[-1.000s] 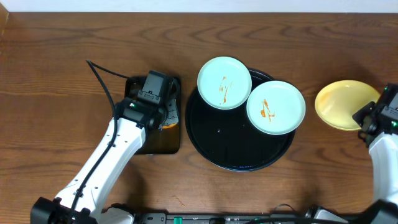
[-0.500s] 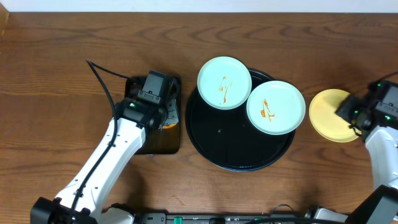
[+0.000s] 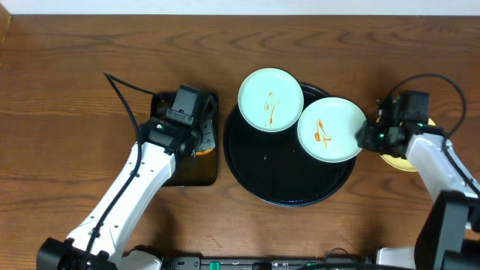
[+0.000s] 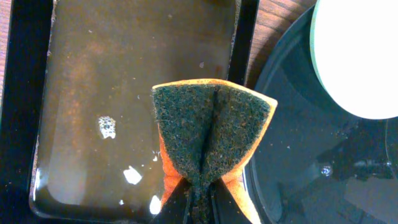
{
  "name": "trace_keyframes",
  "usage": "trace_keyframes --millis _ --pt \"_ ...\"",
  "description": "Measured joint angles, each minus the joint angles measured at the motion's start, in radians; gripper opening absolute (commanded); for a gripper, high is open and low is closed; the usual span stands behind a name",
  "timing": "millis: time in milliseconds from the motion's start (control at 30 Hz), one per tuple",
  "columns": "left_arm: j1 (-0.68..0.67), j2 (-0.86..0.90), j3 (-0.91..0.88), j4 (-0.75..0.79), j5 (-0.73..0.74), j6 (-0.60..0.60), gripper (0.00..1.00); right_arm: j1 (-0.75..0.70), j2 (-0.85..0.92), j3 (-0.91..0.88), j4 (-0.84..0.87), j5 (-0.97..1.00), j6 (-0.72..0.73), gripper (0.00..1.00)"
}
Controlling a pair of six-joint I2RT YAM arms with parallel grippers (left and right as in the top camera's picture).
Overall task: Clean dirty plates on tray and stack at the side
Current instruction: 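Move right gripper to grip the rim of a pale blue plate, then scrub the pale blue plate with the sponge in the left gripper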
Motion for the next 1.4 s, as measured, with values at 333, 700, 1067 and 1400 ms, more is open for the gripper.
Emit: trace_keyframes --millis 333,700,1067,1400 --pt "0.000 0.000 0.000 0.000 0.000 0.000 0.08 0.054 0.025 0.000 -0.052 -0.003 -0.004 0.01" --pt "-0.004 0.000 -0.002 0.047 0.027 0.000 0.08 0.080 -0.035 0.000 -0.193 -0.032 -0.005 0.01" --pt "-0.158 0.087 -0.002 0.162 0.109 -0.015 0.08 0.257 -0.039 -0.002 -0.217 -0.082 0.043 0.01" --pt "-0.379 0.214 -0.005 0.370 0.170 -0.045 0.08 0.358 -0.039 -0.003 -0.215 -0.034 0.119 0.01"
